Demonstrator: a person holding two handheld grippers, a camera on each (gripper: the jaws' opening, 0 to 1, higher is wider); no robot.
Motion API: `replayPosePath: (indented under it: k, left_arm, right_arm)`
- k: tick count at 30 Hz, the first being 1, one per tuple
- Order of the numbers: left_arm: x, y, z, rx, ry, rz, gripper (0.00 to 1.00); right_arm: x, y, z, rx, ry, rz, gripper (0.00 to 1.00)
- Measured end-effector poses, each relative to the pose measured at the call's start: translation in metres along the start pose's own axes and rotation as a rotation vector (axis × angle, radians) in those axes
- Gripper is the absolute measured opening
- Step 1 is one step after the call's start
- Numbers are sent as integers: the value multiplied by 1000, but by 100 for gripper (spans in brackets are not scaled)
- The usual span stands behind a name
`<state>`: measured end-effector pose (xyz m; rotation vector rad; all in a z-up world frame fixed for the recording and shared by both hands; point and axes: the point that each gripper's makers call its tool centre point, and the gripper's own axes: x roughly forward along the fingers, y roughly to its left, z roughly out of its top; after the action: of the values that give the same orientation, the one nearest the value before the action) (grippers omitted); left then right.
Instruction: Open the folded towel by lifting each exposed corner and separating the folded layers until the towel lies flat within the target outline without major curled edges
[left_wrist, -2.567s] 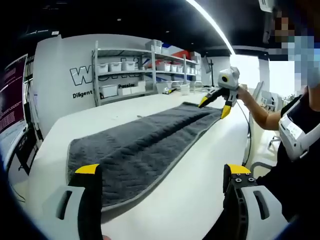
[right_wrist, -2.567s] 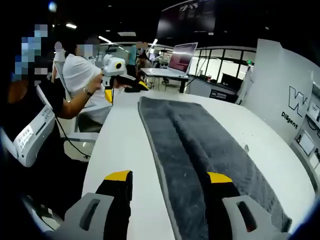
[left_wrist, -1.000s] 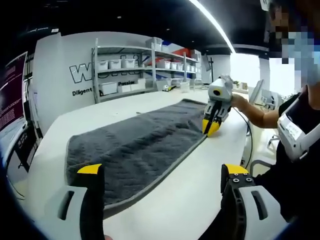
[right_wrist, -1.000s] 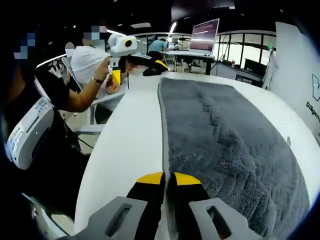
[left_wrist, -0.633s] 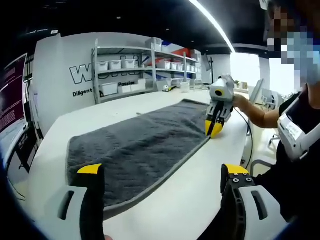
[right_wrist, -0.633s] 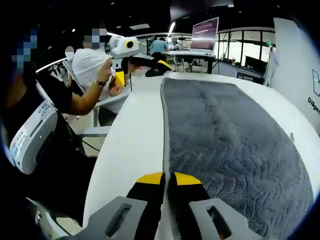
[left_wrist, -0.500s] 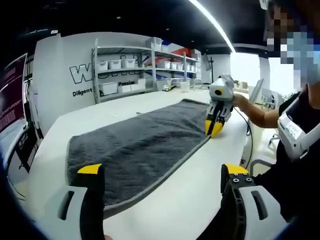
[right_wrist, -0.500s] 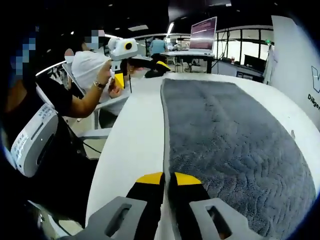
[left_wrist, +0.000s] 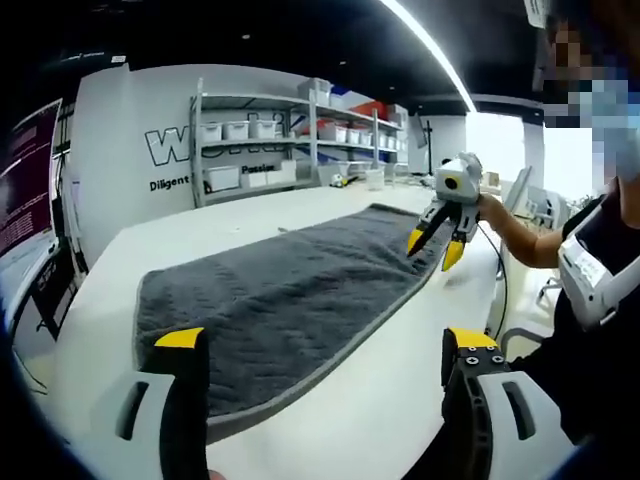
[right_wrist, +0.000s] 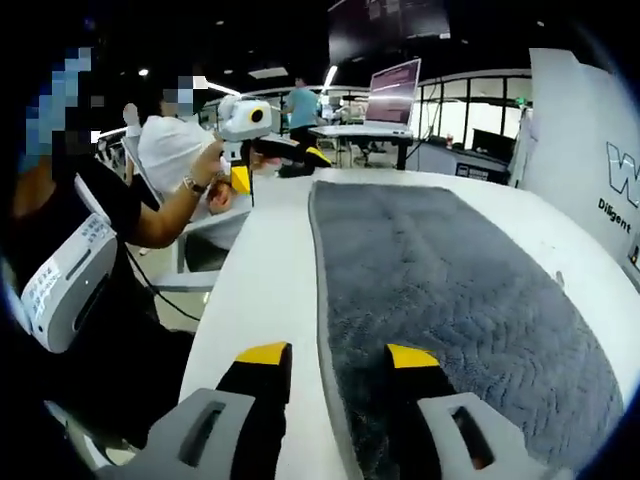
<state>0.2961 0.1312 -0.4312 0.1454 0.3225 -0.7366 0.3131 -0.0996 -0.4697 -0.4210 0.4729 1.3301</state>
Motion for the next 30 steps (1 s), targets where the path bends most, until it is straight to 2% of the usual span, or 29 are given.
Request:
replayPosePath:
  k: [3, 6, 9, 13, 15, 20, 23, 25, 30]
  left_arm:
    - [1, 2, -1, 3, 4, 6, 95]
    - [2, 5, 0, -15, -1, 10, 98]
    - [4, 6, -1, -20, 1, 12, 98]
    - [5, 8, 0, -22, 0, 16, 98]
    - [6, 7, 1, -25, -5, 14, 98]
    - [8, 2, 2, -17, -5, -2, 96]
    - [10, 0, 2, -14, -2, -6, 96]
    - [13, 0, 2, -11, 5, -13, 95]
    - [20, 1, 1, -2, 17, -21, 83]
  right_arm:
    - [-13, -6, -7, -17, 14, -44, 53]
    - [-24, -13, -14, -15, 30, -89, 71]
    - [-39, -21, -21, 8, 36, -141, 84]
    - [-55, -26, -25, 38, 23, -175, 92]
    - [-68, -32, -30, 63, 18, -217, 99]
    - [-94, -40, -40, 87, 15, -292, 99]
    - [-104, -40, -43, 93, 7, -306, 99]
    - [-119, -43, -48, 118, -4, -347, 99]
    - [-139, -46, -55, 148, -21, -390, 98]
